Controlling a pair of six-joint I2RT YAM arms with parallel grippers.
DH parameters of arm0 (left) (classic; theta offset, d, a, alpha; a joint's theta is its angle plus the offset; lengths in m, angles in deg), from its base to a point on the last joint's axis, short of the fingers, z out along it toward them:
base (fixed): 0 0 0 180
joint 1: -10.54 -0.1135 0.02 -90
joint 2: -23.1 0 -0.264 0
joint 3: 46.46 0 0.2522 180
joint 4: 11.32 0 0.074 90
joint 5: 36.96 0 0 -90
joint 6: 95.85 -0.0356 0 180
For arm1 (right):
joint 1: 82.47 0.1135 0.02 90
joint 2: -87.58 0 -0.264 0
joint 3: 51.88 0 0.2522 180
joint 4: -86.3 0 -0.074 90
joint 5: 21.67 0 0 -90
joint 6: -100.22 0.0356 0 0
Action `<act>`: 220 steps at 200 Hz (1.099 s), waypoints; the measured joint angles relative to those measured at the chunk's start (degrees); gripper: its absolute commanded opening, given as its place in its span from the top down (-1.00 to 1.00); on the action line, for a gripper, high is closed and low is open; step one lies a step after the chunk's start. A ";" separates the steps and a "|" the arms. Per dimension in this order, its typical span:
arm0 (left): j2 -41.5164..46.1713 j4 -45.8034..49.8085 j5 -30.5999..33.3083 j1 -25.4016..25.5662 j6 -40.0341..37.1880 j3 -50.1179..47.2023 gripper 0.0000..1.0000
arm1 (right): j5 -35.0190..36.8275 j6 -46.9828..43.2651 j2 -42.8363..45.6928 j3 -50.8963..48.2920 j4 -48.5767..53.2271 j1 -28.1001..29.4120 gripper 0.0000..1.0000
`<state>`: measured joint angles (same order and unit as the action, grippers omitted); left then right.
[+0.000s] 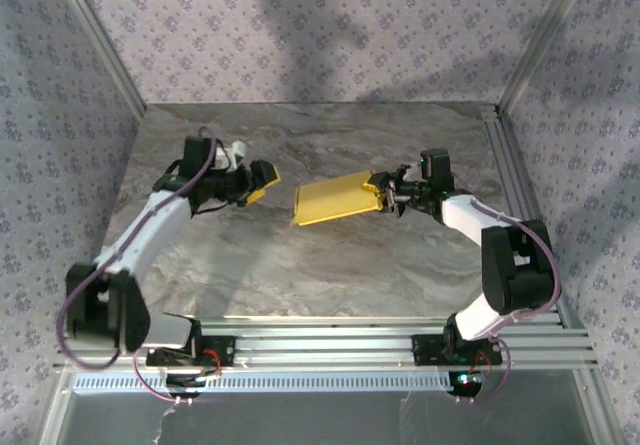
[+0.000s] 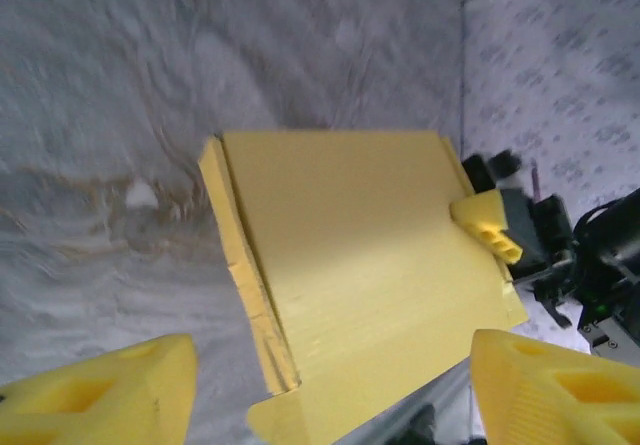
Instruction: Fold the paper box
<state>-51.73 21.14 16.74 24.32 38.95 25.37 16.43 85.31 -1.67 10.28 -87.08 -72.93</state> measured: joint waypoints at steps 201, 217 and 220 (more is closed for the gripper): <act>-24.83 -56.24 13.99 15.17 67.91 -18.58 -0.55 | 0.02 13.07 2.38 -2.95 -1.07 0.52 0.53; -24.83 -58.40 13.99 15.17 69.70 -18.58 -0.41 | 0.00 13.07 2.38 -2.95 -1.22 0.52 0.54; -24.81 -58.55 14.01 15.17 70.01 -18.58 -0.38 | 0.00 13.07 2.38 -2.95 -1.20 0.52 0.54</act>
<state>-76.54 -37.42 30.75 39.49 108.96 6.79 16.43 98.38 0.71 7.33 -88.28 -72.41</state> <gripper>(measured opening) 0.739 0.347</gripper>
